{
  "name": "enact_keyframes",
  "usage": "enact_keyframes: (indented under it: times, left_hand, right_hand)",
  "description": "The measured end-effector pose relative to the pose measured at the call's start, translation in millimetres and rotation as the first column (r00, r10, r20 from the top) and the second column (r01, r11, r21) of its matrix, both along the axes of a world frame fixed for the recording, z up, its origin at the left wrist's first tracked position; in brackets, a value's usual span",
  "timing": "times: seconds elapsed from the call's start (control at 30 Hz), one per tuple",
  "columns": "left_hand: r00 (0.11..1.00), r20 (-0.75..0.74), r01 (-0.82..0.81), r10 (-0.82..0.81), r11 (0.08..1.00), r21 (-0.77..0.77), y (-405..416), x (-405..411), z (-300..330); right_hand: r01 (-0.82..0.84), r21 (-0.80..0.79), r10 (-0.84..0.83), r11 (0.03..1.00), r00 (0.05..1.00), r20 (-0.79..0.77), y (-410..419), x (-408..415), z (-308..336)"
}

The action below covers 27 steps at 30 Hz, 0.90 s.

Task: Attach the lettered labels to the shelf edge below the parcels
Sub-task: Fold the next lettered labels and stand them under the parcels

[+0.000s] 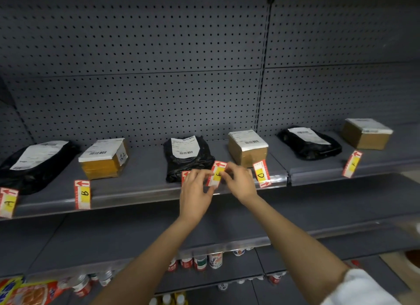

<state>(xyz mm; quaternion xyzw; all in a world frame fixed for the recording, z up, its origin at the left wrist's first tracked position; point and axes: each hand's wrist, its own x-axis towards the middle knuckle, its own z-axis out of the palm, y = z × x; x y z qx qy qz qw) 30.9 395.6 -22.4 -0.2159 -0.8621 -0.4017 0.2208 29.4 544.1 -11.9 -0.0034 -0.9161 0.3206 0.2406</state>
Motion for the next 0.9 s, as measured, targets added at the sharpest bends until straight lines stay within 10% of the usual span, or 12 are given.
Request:
enact_keyframes:
  times: [0.9]
  left_hand:
    - [0.967, 0.148, 0.23, -0.209, 0.964, -0.136, 157.9, -37.5, 5.5]
  right_hand:
    - [0.334, -0.123, -0.34, 0.934, 0.94, -0.027, 173.8, 68.0, 15.5]
